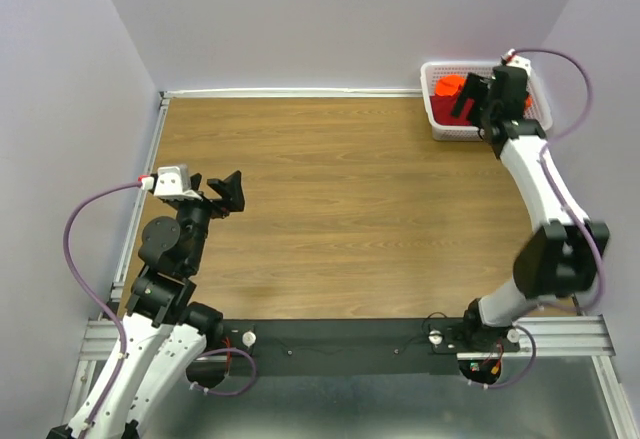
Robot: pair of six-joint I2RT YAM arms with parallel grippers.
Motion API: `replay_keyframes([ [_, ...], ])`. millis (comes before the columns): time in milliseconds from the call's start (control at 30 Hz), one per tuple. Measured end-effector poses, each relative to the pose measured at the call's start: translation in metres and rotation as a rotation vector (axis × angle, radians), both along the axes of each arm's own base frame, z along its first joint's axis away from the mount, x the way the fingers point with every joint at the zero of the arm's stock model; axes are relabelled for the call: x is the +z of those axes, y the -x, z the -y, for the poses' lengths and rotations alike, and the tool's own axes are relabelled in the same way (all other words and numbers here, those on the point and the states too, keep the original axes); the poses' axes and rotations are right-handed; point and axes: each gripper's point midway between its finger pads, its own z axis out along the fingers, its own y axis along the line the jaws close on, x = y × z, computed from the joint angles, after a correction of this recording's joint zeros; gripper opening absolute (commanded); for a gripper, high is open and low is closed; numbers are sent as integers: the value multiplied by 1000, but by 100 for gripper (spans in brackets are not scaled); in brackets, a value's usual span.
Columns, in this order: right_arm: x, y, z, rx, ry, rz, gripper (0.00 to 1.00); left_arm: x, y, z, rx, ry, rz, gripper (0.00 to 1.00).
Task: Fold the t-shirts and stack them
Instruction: Grab the tshirt from the pile
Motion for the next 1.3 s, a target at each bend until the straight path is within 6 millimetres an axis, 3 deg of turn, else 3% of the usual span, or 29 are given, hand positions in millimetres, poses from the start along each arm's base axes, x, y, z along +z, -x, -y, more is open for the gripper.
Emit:
replay_keyframes([
  [167, -49, -65, 12, -35, 0, -82, 89, -1, 1, 4, -20, 20, -5, 98],
  [267, -66, -92, 29, -69, -7, -95, 84, -1, 2, 4, -20, 23, -19, 98],
  [433, -89, -124, 59, -123, -15, -105, 82, 9, 4, 3, -18, 35, -28, 98],
  [567, -100, -149, 79, -152, -17, -89, 79, 4, 3, 3, -12, 47, -50, 98],
  [733, -123, -170, 97, -173, -20, -93, 73, -11, -3, 6, -10, 36, -113, 98],
  [833, -135, -180, 101, -170, -23, -95, 61, -18, -6, 7, -7, 25, -143, 98],
  [933, -148, -185, 101, -158, -26, -106, 36, -20, -7, 7, -4, 21, -152, 98],
  [967, -152, -186, 100, -147, -24, -113, 21, -20, -7, 7, -4, 20, -154, 98],
  [1033, -156, -186, 99, -134, -25, -121, 1, -21, -7, 7, -4, 18, -158, 98],
  [1200, -150, -187, 93, -79, -14, -117, 1, -21, -7, 7, -4, 18, -159, 98],
  [1300, -128, -182, 87, -37, 7, -102, 1, -21, -7, 7, -4, 19, -156, 98],
])
